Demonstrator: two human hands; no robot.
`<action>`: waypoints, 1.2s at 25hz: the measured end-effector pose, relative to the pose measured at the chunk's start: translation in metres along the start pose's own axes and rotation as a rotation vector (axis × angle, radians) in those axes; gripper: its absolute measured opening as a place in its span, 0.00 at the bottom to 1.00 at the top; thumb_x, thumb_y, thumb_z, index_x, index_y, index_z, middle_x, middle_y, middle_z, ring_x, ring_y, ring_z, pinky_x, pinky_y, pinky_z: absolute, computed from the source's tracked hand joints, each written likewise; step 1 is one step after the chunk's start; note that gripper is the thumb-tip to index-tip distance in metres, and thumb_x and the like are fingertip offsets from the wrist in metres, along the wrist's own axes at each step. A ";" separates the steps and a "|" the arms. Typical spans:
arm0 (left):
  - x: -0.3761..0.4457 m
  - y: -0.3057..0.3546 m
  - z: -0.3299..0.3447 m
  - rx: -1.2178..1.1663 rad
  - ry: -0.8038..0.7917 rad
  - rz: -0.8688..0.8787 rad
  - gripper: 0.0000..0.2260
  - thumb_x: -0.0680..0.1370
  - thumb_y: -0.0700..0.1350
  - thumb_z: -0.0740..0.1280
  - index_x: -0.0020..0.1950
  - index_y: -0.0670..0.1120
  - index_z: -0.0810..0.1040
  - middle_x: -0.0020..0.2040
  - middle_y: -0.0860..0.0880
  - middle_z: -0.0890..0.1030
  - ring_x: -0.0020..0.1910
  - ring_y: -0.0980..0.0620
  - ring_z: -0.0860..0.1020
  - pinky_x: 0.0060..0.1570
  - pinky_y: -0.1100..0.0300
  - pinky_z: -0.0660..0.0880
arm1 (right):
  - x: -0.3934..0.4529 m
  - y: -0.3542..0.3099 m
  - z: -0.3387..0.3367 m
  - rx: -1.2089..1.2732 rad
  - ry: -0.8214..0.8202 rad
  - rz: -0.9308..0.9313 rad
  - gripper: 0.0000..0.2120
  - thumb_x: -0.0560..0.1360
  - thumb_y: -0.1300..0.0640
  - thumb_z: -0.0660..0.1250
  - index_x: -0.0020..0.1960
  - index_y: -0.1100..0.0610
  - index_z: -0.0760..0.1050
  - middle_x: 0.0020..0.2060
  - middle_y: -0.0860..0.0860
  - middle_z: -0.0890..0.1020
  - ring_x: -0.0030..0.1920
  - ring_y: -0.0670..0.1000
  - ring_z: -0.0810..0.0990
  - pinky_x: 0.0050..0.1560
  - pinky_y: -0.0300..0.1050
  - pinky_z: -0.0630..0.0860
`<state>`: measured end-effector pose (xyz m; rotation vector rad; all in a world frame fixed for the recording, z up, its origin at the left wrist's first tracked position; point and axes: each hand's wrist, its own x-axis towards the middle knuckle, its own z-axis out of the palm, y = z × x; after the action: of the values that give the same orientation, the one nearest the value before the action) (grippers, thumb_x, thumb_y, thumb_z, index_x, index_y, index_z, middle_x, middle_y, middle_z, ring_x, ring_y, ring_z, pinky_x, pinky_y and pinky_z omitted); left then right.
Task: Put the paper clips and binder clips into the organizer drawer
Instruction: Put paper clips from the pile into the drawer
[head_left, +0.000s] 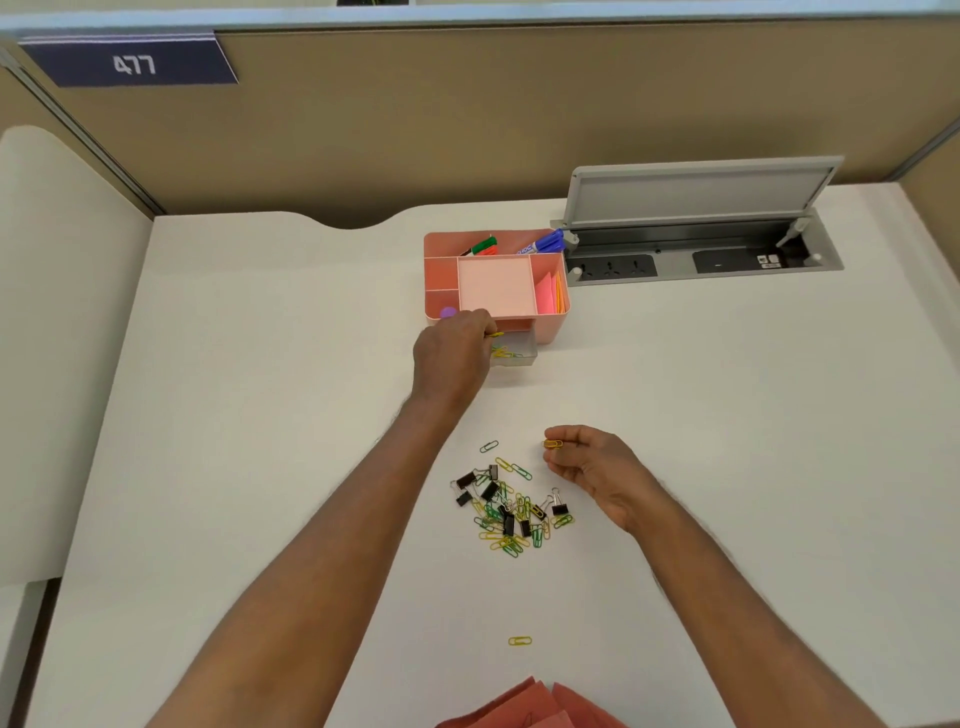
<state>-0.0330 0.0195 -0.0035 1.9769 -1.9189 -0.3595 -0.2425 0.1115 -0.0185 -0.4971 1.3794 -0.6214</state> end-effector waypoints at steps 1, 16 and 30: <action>0.001 -0.001 0.004 0.021 -0.013 0.009 0.07 0.79 0.41 0.66 0.52 0.50 0.84 0.47 0.50 0.86 0.44 0.45 0.82 0.40 0.53 0.78 | -0.002 -0.005 0.001 -0.115 0.009 -0.068 0.11 0.75 0.72 0.70 0.55 0.60 0.81 0.49 0.57 0.84 0.52 0.53 0.83 0.50 0.39 0.81; -0.111 -0.022 0.028 -0.245 -0.209 -0.162 0.07 0.81 0.46 0.66 0.58 0.52 0.78 0.53 0.54 0.78 0.54 0.52 0.77 0.48 0.54 0.77 | 0.048 -0.107 0.082 -1.414 0.136 -0.887 0.13 0.78 0.68 0.63 0.57 0.56 0.80 0.54 0.55 0.84 0.51 0.56 0.81 0.49 0.53 0.81; -0.102 -0.021 0.054 -0.080 -0.393 -0.074 0.03 0.79 0.39 0.68 0.51 0.45 0.80 0.50 0.47 0.78 0.54 0.46 0.76 0.49 0.49 0.77 | 0.000 0.017 0.033 -1.148 0.161 -0.644 0.06 0.77 0.58 0.68 0.54 0.51 0.79 0.47 0.47 0.79 0.45 0.47 0.80 0.48 0.46 0.78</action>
<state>-0.0418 0.1175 -0.0678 2.0440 -2.0188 -0.8884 -0.2079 0.1234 -0.0249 -1.8893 1.6493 -0.3071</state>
